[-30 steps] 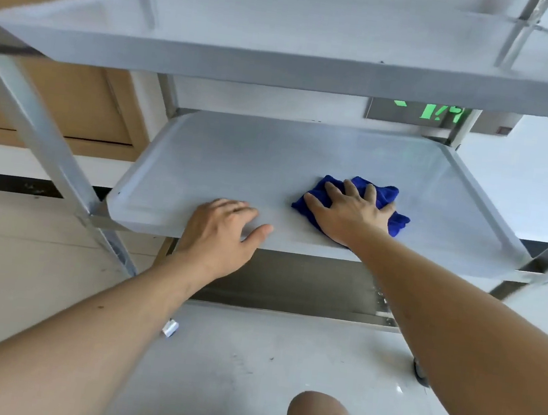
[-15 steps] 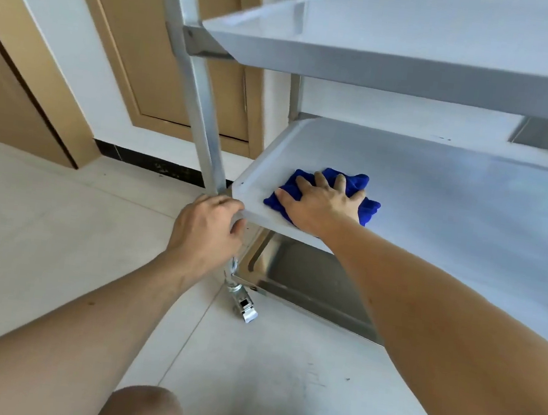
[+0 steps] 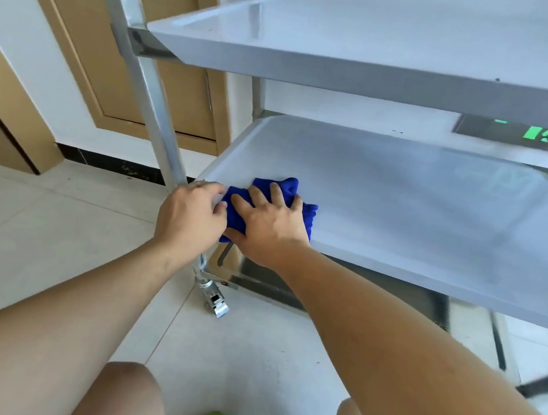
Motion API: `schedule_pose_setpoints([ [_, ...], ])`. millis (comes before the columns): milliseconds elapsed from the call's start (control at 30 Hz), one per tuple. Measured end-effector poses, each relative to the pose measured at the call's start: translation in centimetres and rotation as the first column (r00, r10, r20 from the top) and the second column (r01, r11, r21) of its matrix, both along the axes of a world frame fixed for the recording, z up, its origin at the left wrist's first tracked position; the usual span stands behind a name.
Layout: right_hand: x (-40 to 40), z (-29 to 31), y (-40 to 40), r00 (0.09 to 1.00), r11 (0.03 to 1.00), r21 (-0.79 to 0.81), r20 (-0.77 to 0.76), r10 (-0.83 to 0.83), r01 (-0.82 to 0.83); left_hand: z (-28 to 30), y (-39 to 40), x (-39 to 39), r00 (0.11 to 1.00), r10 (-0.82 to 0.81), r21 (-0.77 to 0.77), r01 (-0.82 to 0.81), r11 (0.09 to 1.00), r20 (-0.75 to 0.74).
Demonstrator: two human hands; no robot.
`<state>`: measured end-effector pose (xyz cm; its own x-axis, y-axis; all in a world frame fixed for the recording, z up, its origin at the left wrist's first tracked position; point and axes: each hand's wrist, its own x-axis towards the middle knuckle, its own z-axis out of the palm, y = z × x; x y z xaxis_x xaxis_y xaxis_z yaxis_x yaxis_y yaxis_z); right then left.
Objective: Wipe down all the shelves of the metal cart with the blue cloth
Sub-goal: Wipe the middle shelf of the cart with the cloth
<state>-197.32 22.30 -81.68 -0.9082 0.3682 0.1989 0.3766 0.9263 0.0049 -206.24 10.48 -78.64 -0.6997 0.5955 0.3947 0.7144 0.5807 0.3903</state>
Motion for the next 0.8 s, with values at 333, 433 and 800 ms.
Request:
schedule_pose_setpoints([
  [333, 13.4, -1.0, 5.9, 0.98, 0.986, 0.048, -0.125, -0.153, 0.16, 0.6, 9.4, 8.4, 0.977, -0.215, 0.029, 0.215, 0.976, -0.004],
  [433, 17.9, -1.4, 8.0, 0.954, 0.96, 0.063, -0.147, -0.263, 0.274, 0.5, 11.7, 10.9, 0.956, -0.293, 0.018, 0.293, 0.956, -0.011],
  [800, 32.0, -1.8, 14.6, 0.684, 0.695, 0.054, -0.249, -0.686, 0.717, -0.9, 16.9, 17.9, 0.868, -0.496, -0.009, 0.496, 0.868, 0.026],
])
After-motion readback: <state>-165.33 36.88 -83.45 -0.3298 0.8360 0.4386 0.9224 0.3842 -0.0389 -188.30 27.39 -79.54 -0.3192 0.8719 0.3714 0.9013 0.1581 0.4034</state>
